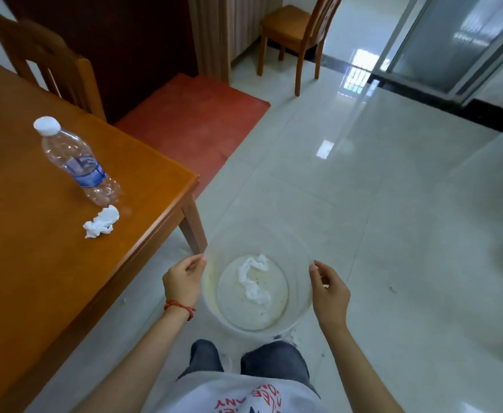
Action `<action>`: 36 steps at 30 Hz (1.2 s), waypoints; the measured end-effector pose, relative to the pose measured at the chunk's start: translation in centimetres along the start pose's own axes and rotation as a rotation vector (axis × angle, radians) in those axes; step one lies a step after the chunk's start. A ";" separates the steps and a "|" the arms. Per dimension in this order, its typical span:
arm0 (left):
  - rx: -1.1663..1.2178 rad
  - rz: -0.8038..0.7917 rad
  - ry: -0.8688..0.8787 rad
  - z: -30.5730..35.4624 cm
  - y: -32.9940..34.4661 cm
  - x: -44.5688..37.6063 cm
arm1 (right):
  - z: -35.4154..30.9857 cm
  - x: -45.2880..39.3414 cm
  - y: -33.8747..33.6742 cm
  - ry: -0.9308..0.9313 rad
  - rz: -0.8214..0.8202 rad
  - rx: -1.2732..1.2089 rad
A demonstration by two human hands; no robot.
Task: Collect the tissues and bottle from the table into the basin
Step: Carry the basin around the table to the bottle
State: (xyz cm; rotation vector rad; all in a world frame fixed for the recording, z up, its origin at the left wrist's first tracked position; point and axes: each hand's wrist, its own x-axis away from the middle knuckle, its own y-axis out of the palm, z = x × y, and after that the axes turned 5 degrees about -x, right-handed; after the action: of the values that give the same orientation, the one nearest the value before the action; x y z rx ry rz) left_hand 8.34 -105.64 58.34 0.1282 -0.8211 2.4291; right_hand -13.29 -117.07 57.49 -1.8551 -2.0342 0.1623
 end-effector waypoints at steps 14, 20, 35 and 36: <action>0.121 0.493 -0.292 2.2 3.7 1.7 | -4.9 -12.5 4.2 -0.168 -0.557 0.142; 0.105 0.656 -0.378 -0.6 2.0 3.6 | -5.7 -11.6 8.2 -0.258 -0.747 0.238; 0.132 0.802 -0.476 -6.6 -3.5 5.4 | -5.8 -5.3 16.3 -0.319 -0.965 0.353; 0.138 0.810 -0.487 -6.7 -3.7 5.4 | -5.9 -5.1 16.6 -0.325 -0.978 0.359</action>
State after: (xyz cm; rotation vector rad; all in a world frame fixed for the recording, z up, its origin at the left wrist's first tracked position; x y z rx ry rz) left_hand 6.38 -96.67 56.29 0.5489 -1.0559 3.2893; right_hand 4.56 -121.01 56.38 -0.5227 -2.6568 0.5241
